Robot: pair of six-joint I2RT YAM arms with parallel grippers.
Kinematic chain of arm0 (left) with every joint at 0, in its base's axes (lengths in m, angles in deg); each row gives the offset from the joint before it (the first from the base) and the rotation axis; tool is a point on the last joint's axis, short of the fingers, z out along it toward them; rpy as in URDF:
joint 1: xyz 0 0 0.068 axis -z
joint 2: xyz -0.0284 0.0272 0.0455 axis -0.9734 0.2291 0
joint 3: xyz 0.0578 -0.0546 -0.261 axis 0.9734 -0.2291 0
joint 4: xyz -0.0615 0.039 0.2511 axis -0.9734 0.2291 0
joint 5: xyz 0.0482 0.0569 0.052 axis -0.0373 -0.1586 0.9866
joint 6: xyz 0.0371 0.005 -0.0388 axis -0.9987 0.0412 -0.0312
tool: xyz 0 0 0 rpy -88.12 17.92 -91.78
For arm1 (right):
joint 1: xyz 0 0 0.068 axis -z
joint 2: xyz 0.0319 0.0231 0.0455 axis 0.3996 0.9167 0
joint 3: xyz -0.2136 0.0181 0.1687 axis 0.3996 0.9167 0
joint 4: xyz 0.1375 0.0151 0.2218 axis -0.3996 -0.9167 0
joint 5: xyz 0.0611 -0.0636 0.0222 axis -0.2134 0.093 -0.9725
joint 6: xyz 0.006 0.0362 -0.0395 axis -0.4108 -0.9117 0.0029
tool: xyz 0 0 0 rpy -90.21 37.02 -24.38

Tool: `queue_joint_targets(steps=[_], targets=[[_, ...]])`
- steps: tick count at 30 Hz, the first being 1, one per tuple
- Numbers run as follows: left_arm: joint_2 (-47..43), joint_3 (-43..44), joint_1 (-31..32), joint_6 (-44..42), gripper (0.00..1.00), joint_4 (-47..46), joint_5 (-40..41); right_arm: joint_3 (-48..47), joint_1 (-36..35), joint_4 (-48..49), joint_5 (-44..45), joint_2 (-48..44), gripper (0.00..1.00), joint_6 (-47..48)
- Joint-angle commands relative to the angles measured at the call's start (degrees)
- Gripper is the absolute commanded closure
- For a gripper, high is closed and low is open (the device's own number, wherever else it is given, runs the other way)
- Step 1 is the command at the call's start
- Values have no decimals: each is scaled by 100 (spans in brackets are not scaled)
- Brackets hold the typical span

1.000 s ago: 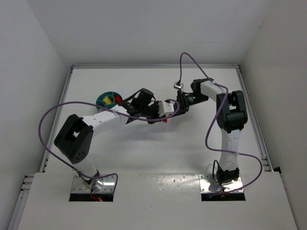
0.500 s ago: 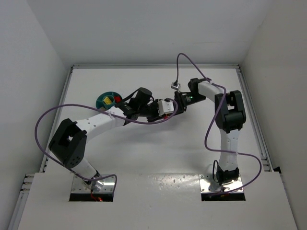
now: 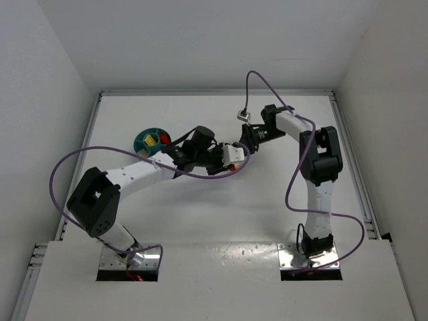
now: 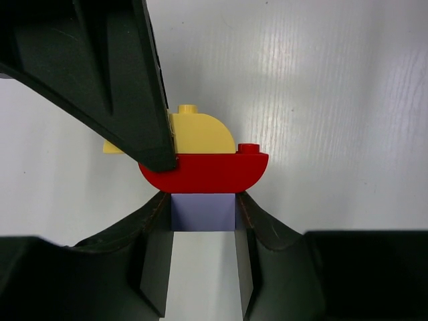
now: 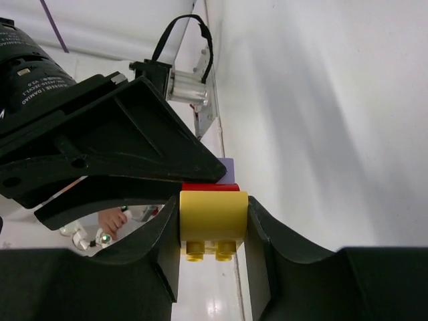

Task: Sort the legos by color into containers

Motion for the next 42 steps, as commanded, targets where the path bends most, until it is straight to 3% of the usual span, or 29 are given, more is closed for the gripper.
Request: queue_joint_targets(steps=[1,3,4,7,13,14,17,18,19,20,21,27,29,32,42], targets=[[-224,8,98,207,80,-238,1,-36,-41,94,-70,-403,100,455],[-224,8,20,436,60,-238,82,17,-41,23,-70,-534,100,622],[-224,60,-42,559,38,-238,-14,17,-41,-90,-70,-535,100,675],[-434,60,-358,1157,0,-300,-400,86,12,-22,53,-841,100,772],[-734,165,-1193,2790,0,-194,-1666,157,65,506,378,-1203,100,772],[-734,166,-1420,3393,0,-194,-1763,227,65,681,378,-1307,100,772],[-297,525,-1921,4291,0,-124,-2885,525,13,1338,378,-1615,100,501],[-129,552,-2036,4679,0,-289,-3672,605,12,1533,204,-1755,100,413],[-40,361,-2151,5196,0,-813,-4011,797,12,1778,115,-1809,100,142],[-39,133,-2239,5810,5,-2202,-4162,895,12,2286,45,-1810,100,-52],[-39,26,-2301,6451,6,-2476,-4337,948,12,2465,-26,-1810,100,-202],[653,956,-2109,5728,32,-1399,-5215,422,-41,2616,-88,-1617,100,-414],[778,1035,-2021,5571,35,-1250,-5489,360,-93,2616,-141,-1616,100,-414],[962,1237,-1958,5018,38,-557,-5587,359,-146,2677,-141,-1677,100,-466],[840,1185,-2081,4314,35,-317,-4823,465,-383,2572,-308,-1853,100,-467]])
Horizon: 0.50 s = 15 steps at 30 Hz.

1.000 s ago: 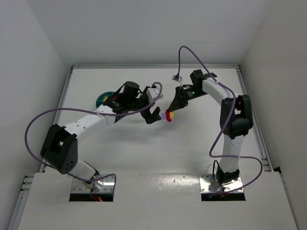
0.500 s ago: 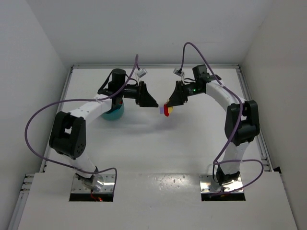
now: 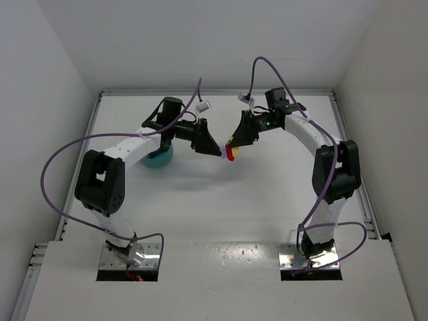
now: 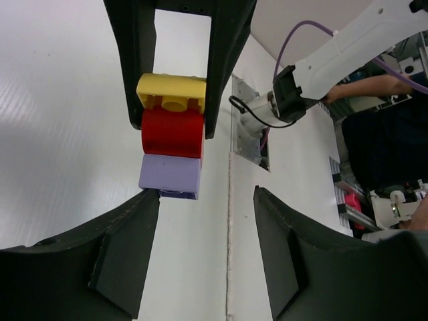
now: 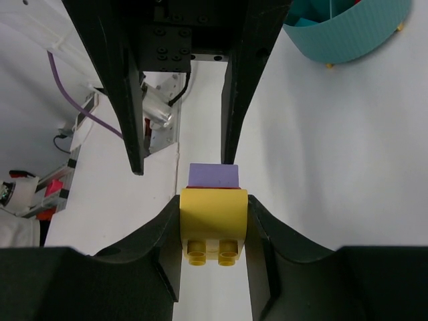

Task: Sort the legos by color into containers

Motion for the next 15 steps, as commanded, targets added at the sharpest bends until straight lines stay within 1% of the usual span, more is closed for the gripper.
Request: queue_joint_targets(steps=[1,7,9,15], targets=[[-189,152,28,-441,35,-37,209,-138,-263,227,-467,-258,100,21],[-190,99,28,-616,34,-37,350,-138,-325,174,-467,-311,100,125],[-190,99,28,-616,38,-37,289,-138,-325,121,-467,-311,100,126],[-313,-68,28,-879,38,-37,482,-138,-439,121,-467,-311,100,126]])
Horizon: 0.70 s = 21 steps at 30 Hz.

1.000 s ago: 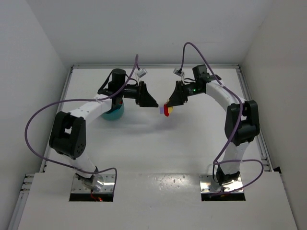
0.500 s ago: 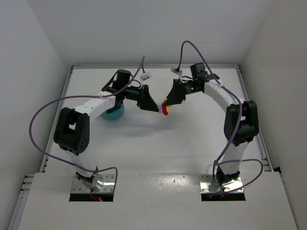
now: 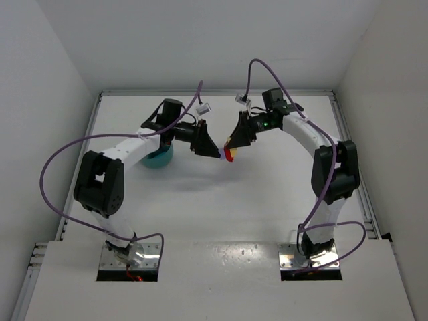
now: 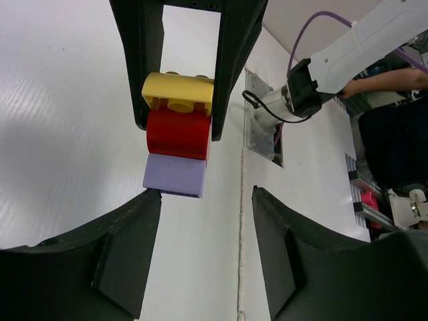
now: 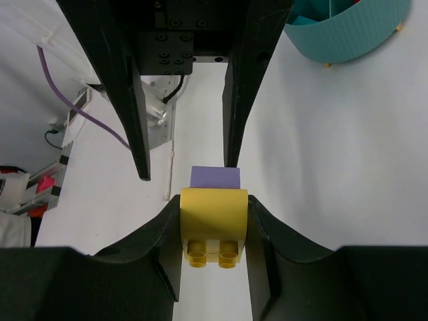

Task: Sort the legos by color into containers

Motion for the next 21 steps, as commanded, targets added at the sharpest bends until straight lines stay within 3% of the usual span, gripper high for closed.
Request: queue_joint_targets(steps=[1,6,11,17,21], targets=[[-278,-29,26,-412,36,-335,359,-138,-324,10,-594,-308,100,145],[-524,-230,-36,-544,24,-335,913,-138,-376,-52,-594,-361,100,199],[-639,-345,-150,-544,21,-449,1064,-138,-429,-114,-541,-361,100,251],[-507,-345,-203,-544,43,-449,117,-86,-429,-114,-489,-361,100,251],[-183,-276,-256,-798,47,-11,-823,-86,-429,-114,-488,-308,100,251]])
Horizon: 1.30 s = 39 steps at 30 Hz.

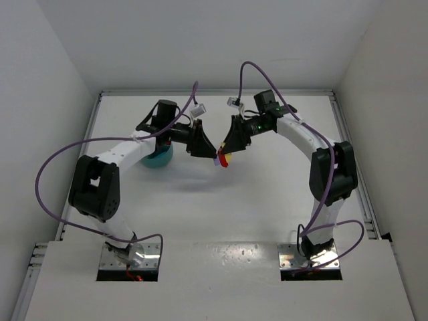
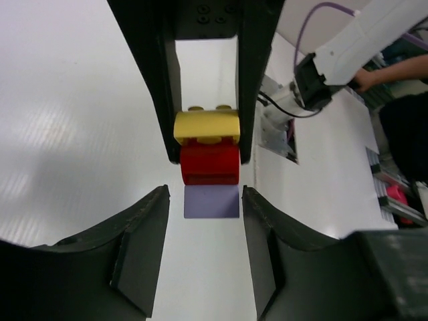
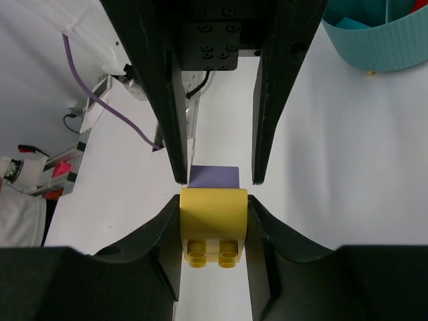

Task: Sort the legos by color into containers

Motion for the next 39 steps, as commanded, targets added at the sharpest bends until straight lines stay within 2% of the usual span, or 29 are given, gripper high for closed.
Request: queue_joint_targets(steps=[1,4,6,18,26,28,31,32,35,39], targets=[[290,151,-129,-414,47,278,-1071,-138,-49,9,-322,-263,100,127],[414,406,-76,-1229,47,1270,-1160,-191,-49,9,-322,-210,100,127],[414,459,-6,-1724,42,1773,-959,-244,-49,9,-322,-210,100,127],[362,617,-6,-2014,26,1932,-651,-139,-101,9,-270,-209,100,180],[361,793,47,-2014,26,1932,-536,-138,-163,9,-270,-210,100,180],[414,793,47,-2014,30,1932,-536,-138,-163,9,-270,-157,100,180],[414,793,47,-1962,40,1932,-536,-138,-163,9,-217,-157,100,180],[414,793,47,-1962,48,1932,-597,-138,-163,9,-217,-157,100,232],[466,793,99,-1962,57,1932,-659,-138,-163,9,-155,-157,100,232],[467,793,100,-1962,76,1932,-712,-191,-163,62,116,-157,100,337]])
